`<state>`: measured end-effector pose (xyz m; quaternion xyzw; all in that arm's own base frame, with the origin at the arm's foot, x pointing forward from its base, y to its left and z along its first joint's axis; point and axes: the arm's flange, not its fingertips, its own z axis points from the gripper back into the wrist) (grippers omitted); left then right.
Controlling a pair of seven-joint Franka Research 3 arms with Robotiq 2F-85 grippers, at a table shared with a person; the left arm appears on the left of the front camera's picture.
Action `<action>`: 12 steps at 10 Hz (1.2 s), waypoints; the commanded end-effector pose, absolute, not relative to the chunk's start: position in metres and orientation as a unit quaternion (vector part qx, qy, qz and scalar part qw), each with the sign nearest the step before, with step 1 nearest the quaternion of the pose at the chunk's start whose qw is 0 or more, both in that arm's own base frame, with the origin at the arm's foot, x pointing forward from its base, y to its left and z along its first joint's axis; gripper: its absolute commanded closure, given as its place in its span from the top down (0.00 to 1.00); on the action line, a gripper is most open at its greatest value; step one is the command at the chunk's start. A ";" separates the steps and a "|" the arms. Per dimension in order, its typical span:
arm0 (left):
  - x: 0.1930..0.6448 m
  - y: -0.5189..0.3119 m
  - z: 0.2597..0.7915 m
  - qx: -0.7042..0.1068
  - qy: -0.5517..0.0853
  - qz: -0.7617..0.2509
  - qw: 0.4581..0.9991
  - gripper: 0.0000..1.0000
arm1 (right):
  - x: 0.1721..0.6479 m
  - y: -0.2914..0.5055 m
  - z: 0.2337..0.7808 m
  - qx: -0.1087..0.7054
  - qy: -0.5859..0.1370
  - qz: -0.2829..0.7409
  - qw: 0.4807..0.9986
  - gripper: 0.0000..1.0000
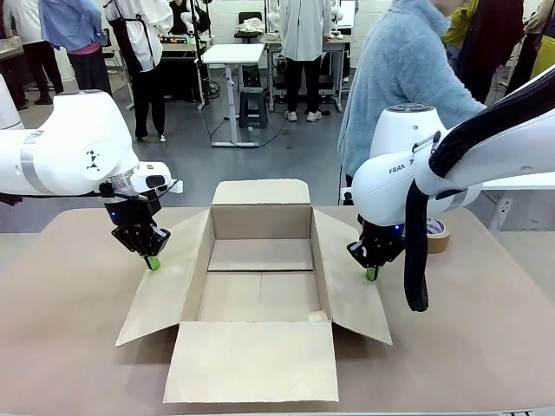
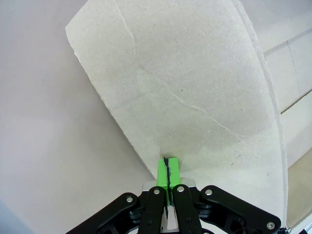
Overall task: Wrap the clocks to prevent damage.
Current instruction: Once the human has placed the objects inside and stepped back, release both hands from the side flaps of the Package Box.
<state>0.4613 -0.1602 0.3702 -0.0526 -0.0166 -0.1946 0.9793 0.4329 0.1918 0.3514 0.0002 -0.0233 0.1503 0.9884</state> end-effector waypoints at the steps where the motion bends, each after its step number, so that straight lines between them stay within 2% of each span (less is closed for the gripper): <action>1: 0.461 -0.159 0.369 -0.047 -0.017 -0.196 0.979 0.00 | 0.431 0.192 0.351 0.000 -0.023 0.142 0.990 0.01; 12: 0.461 -0.159 0.369 -0.047 -0.017 -0.196 0.979 0.00 | 0.431 0.192 0.351 0.000 -0.023 0.142 0.990 0.01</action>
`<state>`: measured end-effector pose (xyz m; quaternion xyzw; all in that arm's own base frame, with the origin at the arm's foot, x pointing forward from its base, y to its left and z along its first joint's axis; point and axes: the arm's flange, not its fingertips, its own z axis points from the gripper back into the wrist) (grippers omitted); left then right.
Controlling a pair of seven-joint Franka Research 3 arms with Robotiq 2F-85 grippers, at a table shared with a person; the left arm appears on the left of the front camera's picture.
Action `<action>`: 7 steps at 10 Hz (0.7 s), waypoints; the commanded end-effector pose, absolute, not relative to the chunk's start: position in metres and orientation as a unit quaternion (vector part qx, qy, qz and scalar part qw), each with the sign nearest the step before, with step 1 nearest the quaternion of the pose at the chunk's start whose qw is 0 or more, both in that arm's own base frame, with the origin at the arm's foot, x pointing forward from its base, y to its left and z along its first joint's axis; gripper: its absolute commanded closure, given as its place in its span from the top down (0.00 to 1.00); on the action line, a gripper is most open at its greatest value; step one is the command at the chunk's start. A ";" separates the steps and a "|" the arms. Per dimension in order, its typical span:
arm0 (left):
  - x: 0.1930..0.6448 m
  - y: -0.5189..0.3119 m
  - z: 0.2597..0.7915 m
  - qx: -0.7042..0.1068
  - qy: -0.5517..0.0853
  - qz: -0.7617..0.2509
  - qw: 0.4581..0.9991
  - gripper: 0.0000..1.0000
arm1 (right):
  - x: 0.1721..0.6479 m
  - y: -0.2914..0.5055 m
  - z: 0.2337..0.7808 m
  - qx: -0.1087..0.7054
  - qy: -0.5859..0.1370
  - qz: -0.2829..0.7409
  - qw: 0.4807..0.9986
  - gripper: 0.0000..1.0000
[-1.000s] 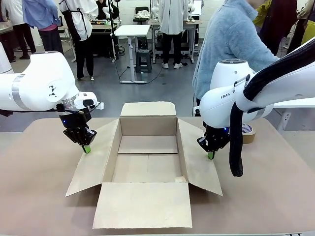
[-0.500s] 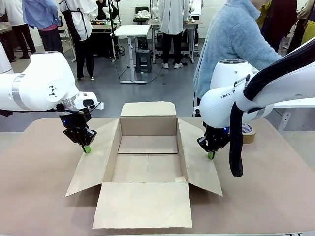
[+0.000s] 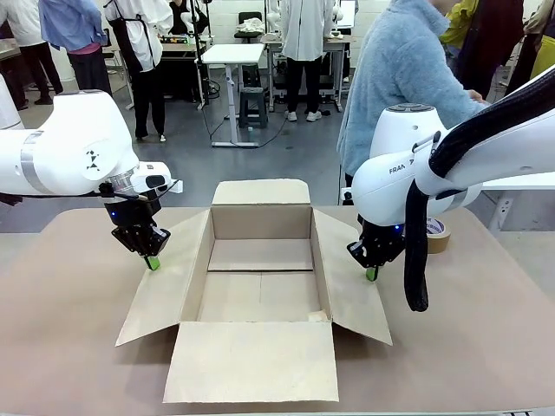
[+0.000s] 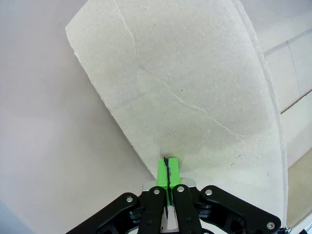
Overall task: Wrap the clocks to prevent damage.
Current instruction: Once the human has placed the objects inside and stepped back, release both hands from the side flaps of the Package Box.
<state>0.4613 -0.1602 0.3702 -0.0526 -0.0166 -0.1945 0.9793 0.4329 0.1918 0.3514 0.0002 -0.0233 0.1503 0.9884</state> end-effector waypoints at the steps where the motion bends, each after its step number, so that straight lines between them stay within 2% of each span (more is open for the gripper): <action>1: 0.461 -0.159 0.369 -0.047 -0.017 -0.196 0.979 0.00 | 0.431 0.192 0.351 0.000 -0.023 0.142 0.990 0.01; 7: 0.461 -0.159 0.369 -0.047 -0.017 -0.196 0.979 0.00 | 0.431 0.192 0.351 0.000 -0.023 0.142 0.990 0.01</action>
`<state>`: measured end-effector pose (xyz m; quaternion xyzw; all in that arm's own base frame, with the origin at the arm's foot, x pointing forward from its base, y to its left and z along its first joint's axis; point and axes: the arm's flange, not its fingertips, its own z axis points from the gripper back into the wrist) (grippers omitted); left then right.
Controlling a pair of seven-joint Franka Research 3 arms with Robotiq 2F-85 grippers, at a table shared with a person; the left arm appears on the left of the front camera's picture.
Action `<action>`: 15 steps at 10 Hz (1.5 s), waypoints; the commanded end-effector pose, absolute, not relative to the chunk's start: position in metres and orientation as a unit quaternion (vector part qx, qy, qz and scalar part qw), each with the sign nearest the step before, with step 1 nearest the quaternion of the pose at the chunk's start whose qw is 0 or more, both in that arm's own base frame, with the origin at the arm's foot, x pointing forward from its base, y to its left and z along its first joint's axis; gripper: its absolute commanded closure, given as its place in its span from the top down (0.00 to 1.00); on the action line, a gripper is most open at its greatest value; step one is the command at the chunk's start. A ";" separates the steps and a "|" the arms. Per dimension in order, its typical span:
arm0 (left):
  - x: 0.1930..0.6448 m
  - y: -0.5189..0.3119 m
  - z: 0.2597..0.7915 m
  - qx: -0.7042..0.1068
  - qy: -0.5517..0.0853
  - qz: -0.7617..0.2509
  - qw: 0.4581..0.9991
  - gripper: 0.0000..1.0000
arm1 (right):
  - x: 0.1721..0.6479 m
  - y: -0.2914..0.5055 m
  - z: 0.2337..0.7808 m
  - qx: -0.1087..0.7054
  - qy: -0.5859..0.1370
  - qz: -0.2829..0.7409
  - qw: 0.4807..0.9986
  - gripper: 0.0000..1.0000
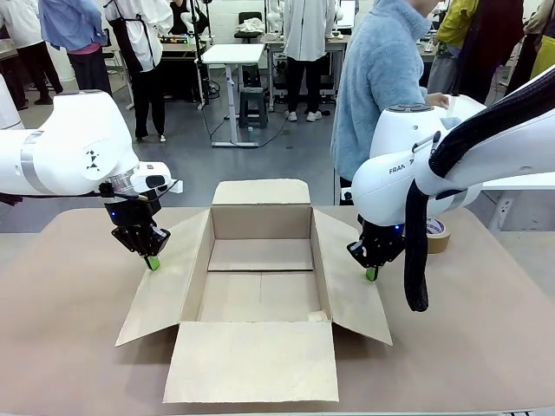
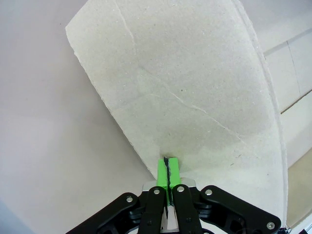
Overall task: Wrap the clocks to prevent damage.
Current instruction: Once the human has placed the objects inside and stepped back, release both hands from the side flaps of the Package Box.
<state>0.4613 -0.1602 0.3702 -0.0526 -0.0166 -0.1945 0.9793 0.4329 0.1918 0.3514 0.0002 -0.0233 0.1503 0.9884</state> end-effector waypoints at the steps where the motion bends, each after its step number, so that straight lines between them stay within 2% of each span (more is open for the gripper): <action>1: 0.461 -0.159 0.369 -0.047 -0.017 -0.196 0.979 0.00 | 0.431 0.192 0.351 0.000 -0.023 0.142 0.990 0.01; 15: 0.461 -0.159 0.369 -0.047 -0.017 -0.196 0.979 0.00 | 0.431 0.192 0.351 0.000 -0.023 0.142 0.990 0.01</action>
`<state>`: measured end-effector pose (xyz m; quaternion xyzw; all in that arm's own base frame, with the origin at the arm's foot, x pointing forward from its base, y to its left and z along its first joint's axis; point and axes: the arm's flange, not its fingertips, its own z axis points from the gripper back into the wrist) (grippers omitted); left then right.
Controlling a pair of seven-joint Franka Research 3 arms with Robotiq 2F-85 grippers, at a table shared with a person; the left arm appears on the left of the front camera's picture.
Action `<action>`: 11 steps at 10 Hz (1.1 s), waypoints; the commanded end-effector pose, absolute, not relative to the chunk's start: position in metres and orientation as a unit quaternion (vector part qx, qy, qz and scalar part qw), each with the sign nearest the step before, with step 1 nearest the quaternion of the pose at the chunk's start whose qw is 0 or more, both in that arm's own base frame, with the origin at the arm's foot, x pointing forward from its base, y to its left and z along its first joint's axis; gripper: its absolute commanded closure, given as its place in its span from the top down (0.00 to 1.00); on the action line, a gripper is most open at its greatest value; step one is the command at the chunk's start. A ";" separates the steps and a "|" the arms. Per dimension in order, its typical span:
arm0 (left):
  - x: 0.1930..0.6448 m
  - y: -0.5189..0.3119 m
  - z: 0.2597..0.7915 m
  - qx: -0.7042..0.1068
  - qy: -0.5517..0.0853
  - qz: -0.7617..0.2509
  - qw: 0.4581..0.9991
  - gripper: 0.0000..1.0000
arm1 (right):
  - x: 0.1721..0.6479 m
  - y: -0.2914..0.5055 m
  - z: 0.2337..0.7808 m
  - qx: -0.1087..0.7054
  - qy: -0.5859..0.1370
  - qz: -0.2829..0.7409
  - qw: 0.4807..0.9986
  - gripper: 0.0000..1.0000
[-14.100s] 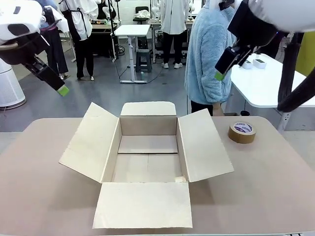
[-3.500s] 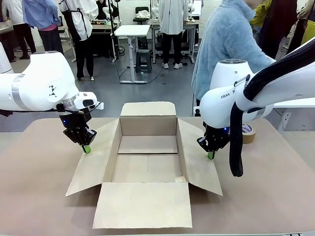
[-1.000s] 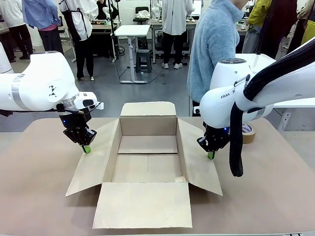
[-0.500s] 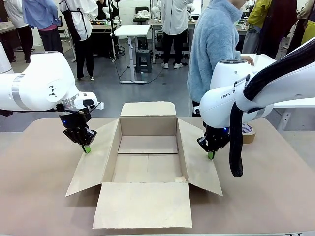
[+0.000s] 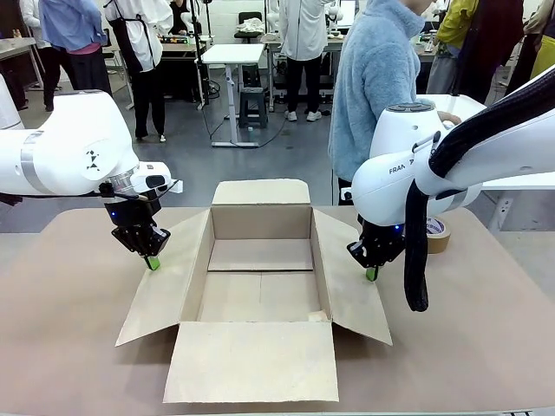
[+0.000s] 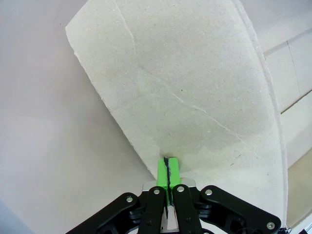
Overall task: Wrap the clocks to prevent damage.
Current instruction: Once the human has placed the objects inside and stepped back, release both hands from the side flaps of the Package Box.
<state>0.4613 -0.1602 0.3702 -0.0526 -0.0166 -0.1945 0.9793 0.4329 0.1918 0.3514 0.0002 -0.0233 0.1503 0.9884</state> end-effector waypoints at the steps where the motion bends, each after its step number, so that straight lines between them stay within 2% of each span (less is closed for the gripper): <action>1: 0.461 -0.159 0.369 -0.047 -0.017 -0.196 0.979 0.00 | 0.431 0.192 0.351 0.000 -0.023 0.142 0.990 0.01; 11: 0.461 -0.159 0.369 -0.047 -0.017 -0.196 0.979 0.00 | 0.431 0.192 0.351 0.000 -0.023 0.142 0.990 0.01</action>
